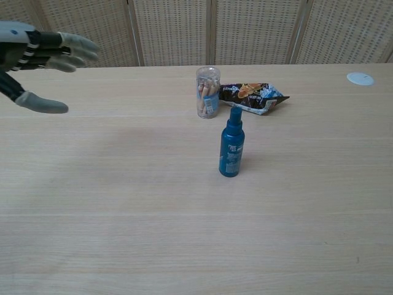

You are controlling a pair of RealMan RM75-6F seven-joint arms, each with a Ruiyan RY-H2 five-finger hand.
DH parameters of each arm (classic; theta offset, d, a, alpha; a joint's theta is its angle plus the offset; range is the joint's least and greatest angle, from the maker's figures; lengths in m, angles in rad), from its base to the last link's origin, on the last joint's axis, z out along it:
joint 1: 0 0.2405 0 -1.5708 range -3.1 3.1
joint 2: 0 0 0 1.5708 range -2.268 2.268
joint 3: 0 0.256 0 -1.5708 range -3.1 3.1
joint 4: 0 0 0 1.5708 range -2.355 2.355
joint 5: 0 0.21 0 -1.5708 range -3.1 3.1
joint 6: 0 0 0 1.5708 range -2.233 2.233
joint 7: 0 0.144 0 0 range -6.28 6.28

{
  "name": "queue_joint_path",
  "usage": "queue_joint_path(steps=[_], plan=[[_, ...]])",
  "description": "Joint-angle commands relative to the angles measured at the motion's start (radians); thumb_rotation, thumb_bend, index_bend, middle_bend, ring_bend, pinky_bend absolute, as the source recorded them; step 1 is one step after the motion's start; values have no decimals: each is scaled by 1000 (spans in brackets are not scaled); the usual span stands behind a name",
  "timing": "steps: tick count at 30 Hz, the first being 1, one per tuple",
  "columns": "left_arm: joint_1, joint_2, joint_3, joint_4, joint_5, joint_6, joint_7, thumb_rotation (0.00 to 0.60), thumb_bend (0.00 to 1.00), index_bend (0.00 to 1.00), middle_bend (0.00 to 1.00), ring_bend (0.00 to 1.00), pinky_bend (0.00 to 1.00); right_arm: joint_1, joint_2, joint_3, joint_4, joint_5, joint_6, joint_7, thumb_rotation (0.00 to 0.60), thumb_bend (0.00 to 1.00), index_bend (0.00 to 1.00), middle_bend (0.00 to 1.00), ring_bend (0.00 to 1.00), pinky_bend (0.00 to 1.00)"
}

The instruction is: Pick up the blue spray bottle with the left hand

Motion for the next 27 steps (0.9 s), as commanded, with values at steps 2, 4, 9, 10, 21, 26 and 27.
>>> queue_joint_path(steps=[2,4,9,10,21,26,27], plan=[[-58,-107,-25,54,-54,-40,-5,600,274,0,0,0,0,-10,13,3,-2,-4,2,23,600,0,0,0,0,0],[-75,-148,-31,72,-65,-46,-5,600,274,0,0,0,0,-15,21,5,-6,-7,2,36,600,0,0,0,0,0],[-115,-252,-40,132,-86,-62,-5,600,273,0,0,0,0,-26,37,9,-17,-14,7,64,600,0,0,0,0,0],[-123,-270,-41,144,-92,-69,-10,600,274,0,0,0,0,-28,40,9,-18,-15,7,68,600,0,0,0,0,0],[-216,-489,-84,325,-142,-137,-78,600,275,0,0,0,0,-52,81,15,-44,-11,5,120,600,0,0,0,0,0],[-240,-579,-98,407,-146,-145,-118,600,274,0,0,0,0,-65,105,16,-58,-14,10,139,600,0,0,0,0,0],[-247,-595,-98,425,-146,-151,-123,600,274,0,0,0,0,-69,112,17,-62,-15,13,145,600,0,0,0,0,0]])
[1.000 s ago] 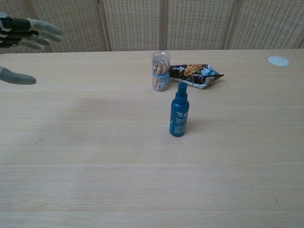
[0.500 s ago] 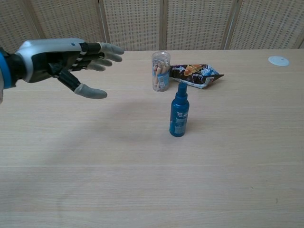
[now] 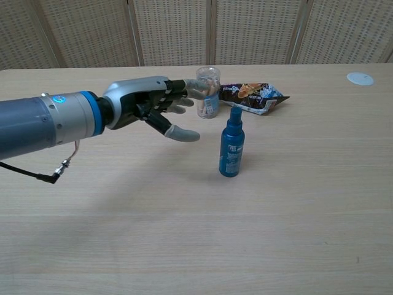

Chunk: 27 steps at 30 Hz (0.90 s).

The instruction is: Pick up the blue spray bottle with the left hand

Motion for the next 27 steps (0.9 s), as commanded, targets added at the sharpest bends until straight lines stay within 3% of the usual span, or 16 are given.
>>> queue_joint_path(steps=[1,15,19,22,27], plan=[[-25,-53,-9,55,-3,-16,-23,600,275,0,0,0,0,-10,15,2,-9,-3,8,12,600,0,0,0,0,0],[-78,-217,-38,229,-33,-58,-68,600,276,28,41,18,0,-51,65,7,-42,-5,35,75,600,0,0,0,0,0],[-85,-252,-53,260,-41,-50,-73,600,329,103,142,127,0,-60,76,10,-51,-11,42,97,600,0,0,0,0,0],[-86,-288,-65,290,-48,-16,-57,600,453,257,286,312,5,-68,85,13,-61,-19,47,127,600,0,0,0,0,0],[-92,-351,-81,345,-71,27,-14,600,572,514,558,570,220,-80,96,18,-69,-34,60,169,600,0,0,0,0,0]])
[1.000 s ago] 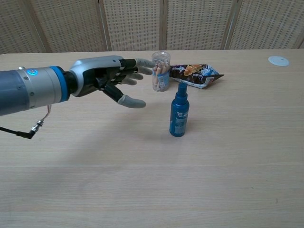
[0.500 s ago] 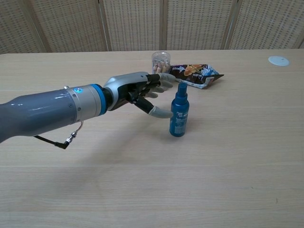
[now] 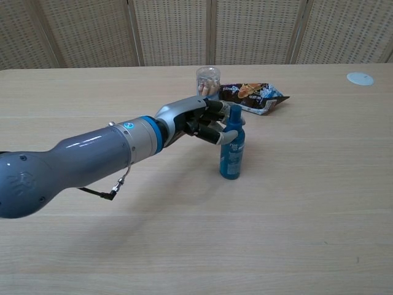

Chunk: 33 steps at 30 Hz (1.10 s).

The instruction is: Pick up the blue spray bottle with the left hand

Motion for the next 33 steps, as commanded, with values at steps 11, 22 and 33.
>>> queue_joint_path(steps=[11,22,33], plan=[[47,-14,-36,3,-25,96,37,600,637,695,758,772,462,-16,5,3,-7,-24,10,51,600,0,0,0,0,0],[110,131,-79,-156,-2,142,-20,600,624,694,759,771,469,-1,-22,4,5,-32,-2,41,600,0,0,0,0,0],[197,361,-148,-445,28,259,-19,600,609,688,759,771,470,8,-56,-2,7,-55,-7,35,600,0,0,0,0,0]])
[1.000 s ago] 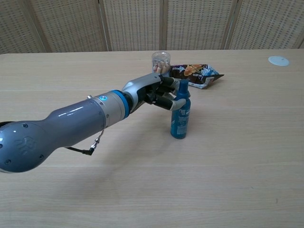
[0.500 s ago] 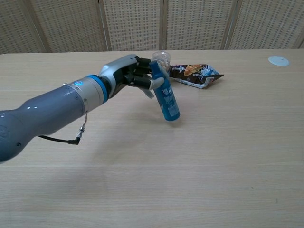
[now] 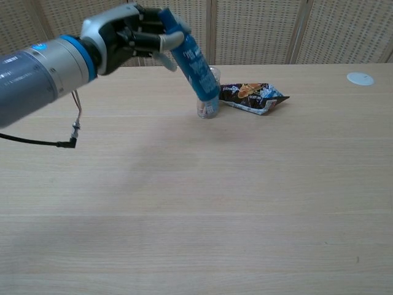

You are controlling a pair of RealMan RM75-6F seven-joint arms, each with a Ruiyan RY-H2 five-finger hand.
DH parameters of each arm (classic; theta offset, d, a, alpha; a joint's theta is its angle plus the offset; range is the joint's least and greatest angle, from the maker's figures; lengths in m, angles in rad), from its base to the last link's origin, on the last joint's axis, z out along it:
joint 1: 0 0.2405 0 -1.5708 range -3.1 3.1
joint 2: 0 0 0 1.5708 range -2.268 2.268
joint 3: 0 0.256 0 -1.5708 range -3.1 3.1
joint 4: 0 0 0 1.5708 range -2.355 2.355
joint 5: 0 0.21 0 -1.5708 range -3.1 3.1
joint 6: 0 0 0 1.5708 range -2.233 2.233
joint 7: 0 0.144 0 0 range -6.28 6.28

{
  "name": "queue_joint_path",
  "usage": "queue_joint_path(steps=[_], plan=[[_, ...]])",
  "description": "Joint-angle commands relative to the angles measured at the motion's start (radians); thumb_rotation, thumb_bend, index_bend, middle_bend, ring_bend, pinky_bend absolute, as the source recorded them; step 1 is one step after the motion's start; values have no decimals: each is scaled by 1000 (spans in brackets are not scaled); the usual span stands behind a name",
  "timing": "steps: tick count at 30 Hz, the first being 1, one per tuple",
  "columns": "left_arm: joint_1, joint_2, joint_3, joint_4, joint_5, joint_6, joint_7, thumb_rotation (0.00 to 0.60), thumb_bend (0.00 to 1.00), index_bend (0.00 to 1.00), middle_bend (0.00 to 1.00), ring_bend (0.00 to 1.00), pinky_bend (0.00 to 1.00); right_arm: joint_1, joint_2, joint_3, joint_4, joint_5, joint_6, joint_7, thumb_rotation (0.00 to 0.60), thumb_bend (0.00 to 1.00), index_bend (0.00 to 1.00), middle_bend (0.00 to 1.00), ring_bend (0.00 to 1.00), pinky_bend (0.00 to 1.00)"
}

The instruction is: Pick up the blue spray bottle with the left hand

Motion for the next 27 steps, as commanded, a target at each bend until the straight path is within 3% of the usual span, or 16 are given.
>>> queue_joint_path(steps=[1,9,18,27], plan=[[43,94,-45,-114,5,59,-3,600,608,688,759,771,470,2,-8,-2,1,-7,0,0,600,0,0,0,0,0],[88,242,-147,-300,-16,133,-36,600,610,686,759,771,471,6,-30,-8,-1,-31,1,-2,600,0,0,0,0,0],[92,314,-229,-394,-40,189,-74,600,607,686,759,771,470,-2,-31,-14,-7,-40,9,2,600,0,0,0,0,0],[84,337,-239,-427,-54,216,-94,600,606,686,758,771,471,2,-34,-12,-2,-34,0,7,600,0,0,0,0,0]])
